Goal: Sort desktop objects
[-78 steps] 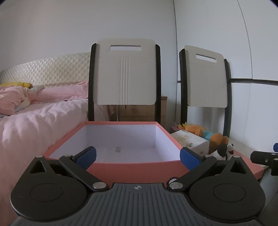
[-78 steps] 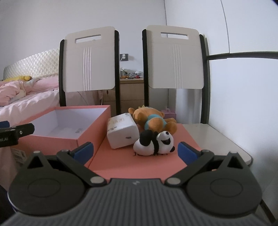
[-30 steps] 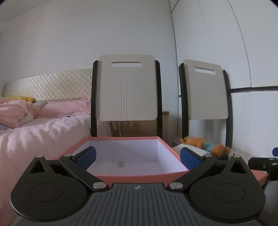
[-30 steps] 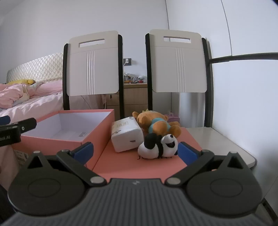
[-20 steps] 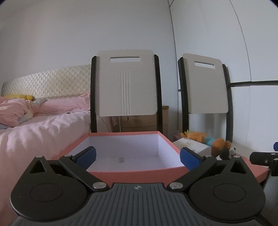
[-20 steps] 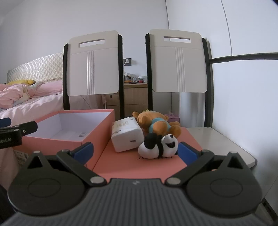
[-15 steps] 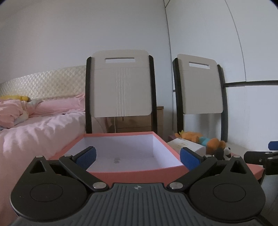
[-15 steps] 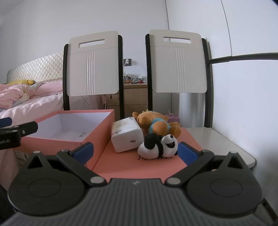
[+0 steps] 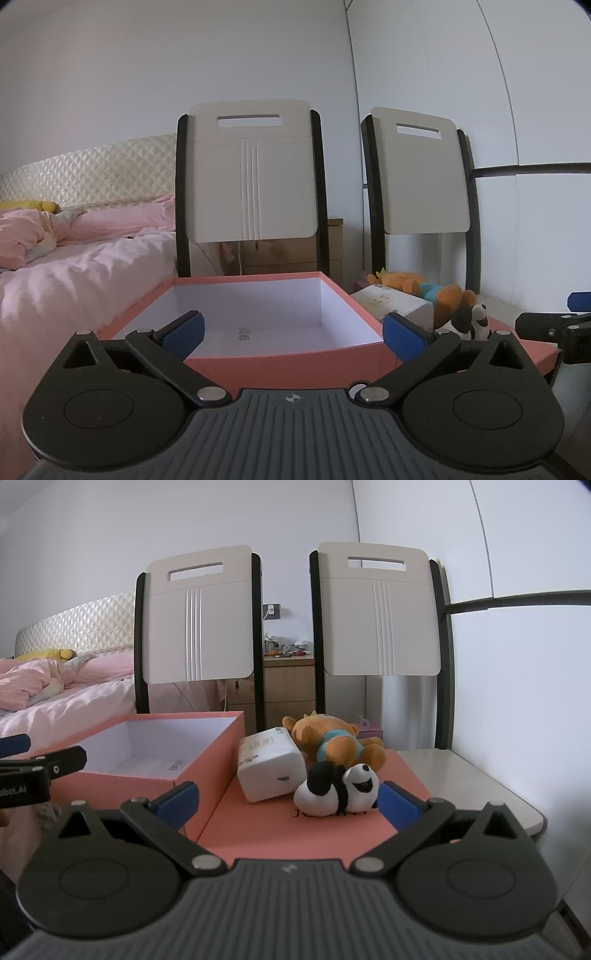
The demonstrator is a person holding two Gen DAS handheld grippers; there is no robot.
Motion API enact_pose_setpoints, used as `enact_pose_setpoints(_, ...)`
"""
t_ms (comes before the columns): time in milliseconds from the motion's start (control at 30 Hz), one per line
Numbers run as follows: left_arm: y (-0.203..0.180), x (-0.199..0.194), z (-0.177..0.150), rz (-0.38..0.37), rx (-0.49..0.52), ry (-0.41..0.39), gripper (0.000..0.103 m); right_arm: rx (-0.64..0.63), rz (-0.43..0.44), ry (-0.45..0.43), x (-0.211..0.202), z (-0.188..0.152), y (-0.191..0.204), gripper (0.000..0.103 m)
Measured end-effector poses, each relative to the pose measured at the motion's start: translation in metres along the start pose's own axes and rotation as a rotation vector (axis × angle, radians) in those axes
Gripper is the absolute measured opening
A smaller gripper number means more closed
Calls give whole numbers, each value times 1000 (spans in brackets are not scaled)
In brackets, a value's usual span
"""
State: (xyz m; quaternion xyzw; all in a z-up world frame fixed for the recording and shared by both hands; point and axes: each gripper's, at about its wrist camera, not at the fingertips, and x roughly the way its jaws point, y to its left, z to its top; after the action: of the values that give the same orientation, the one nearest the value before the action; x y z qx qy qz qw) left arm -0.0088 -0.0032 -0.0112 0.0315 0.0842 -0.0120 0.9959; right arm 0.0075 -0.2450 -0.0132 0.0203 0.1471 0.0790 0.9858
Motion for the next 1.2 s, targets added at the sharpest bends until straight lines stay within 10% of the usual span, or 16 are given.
enact_pose_setpoints(1200, -7, 3, -5, -14, 25, 20, 103, 7, 4, 7, 0, -1, -8, 103)
